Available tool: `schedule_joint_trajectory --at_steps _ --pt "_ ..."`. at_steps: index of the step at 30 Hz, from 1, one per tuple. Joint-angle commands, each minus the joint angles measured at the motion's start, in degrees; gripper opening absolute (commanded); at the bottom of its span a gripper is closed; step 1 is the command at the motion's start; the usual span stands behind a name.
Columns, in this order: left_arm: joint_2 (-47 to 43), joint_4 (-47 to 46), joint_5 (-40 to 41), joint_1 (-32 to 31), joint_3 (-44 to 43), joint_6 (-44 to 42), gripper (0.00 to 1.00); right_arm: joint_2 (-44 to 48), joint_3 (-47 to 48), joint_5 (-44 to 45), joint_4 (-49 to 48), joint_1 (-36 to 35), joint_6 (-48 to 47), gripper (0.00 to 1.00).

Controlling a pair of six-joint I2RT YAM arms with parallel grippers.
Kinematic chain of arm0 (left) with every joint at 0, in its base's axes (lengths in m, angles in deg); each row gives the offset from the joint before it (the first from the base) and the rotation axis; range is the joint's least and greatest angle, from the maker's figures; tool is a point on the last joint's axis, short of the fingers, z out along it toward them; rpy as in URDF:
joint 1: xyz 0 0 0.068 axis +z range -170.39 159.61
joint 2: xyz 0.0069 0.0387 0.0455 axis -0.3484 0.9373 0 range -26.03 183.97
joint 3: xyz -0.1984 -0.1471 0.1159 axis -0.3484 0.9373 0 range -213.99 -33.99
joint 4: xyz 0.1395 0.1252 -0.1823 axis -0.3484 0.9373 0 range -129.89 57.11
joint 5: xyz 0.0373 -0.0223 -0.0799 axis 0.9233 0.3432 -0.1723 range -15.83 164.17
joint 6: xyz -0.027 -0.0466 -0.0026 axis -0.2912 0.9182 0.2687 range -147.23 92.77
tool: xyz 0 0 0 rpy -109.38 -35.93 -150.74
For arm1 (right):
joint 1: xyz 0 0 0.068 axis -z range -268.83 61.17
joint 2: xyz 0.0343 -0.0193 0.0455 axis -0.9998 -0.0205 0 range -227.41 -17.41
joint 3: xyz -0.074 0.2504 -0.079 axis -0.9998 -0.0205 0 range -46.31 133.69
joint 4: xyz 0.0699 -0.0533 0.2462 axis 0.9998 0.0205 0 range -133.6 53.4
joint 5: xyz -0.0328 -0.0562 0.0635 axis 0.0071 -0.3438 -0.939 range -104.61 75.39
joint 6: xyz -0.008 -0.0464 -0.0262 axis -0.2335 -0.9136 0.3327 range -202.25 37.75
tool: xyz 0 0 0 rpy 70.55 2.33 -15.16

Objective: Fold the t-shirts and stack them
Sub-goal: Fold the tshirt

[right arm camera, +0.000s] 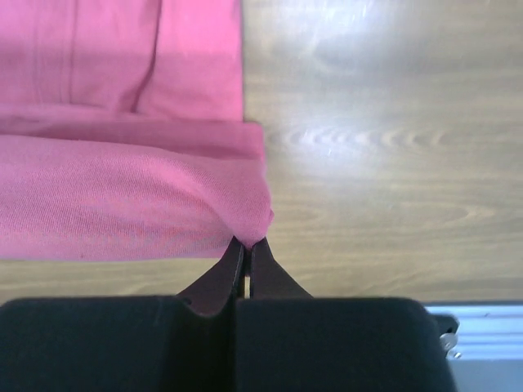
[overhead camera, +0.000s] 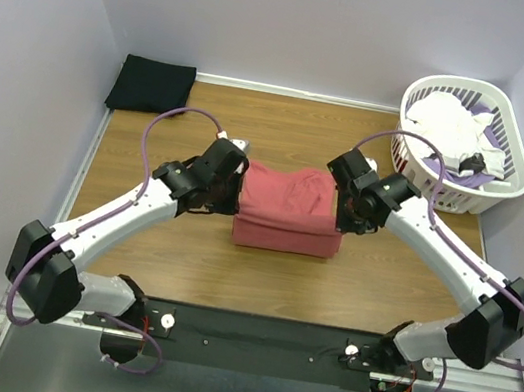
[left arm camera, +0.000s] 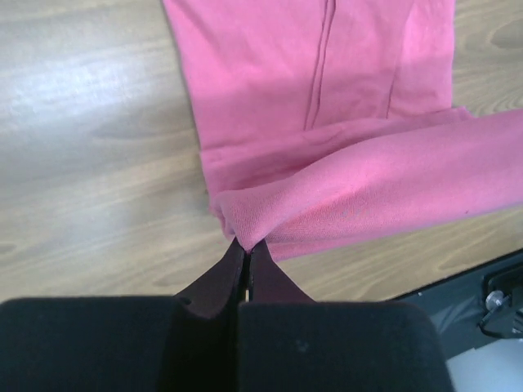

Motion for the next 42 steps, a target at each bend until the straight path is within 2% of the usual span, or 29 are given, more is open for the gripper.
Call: schedule_joint_trajectory --at_steps 1,10,16,23,27,28,36,38,39,40,41,42 --pt "2.25 -0.61 -0.20 3.98 -1.75 -6.46 0.00 -2.85 4.08 2.97 -0.09 3.70 -7.52 0.00" --pt "9.28 -3.51 -1.78 10.66 -8.43 -11.82 0.00 -12.25 12.87 0.24 -3.78 8.63 -13.68 0.00" --pt "18.42 -7.47 -3.52 14.26 -11.51 -13.58 0.00 -19.90 16.04 -3.10 -7.03 13.19 -16.76 0.01" --pt "30.71 -10.72 -4.07 16.55 -18.17 -14.73 0.00 -27.28 19.73 -8.19 -10.63 17.42 -17.73 0.01" --pt "34.42 -12.21 -3.80 17.08 -21.17 -14.46 0.00 -31.24 20.88 -10.57 -12.48 19.09 -17.20 0.01" --pt "36.43 -13.61 -3.80 17.08 -22.31 -13.68 0.00 -34.81 20.79 -11.44 -14.22 20.14 -16.59 0.00" --pt "39.87 -18.44 -2.83 17.52 -21.45 -10.69 0.01 -38.01 19.03 -11.01 -20.48 20.67 -15.27 0.01" --pt "40.66 -19.16 -2.75 17.61 -21.27 -9.55 0.09 -38.10 18.51 -10.40 -22.05 20.76 -14.91 0.09" --pt "40.84 -19.94 -2.66 17.61 -21.09 -9.10 0.16 -37.93 18.33 -10.22 -22.59 20.76 -14.83 0.16" --pt "40.76 -20.39 -2.74 17.61 -20.74 -8.93 0.28 -37.58 17.98 -10.31 -23.11 20.67 -14.82 0.21" --pt "40.06 -21.26 -0.74 17.61 -19.87 -8.14 0.34 -36.96 17.37 -10.83 -23.90 20.67 -15.00 0.28" --pt "39.27 -21.27 -0.46 17.61 -19.34 -7.87 0.42 -36.09 16.75 -11.27 -24.43 20.67 -15.26 0.32"
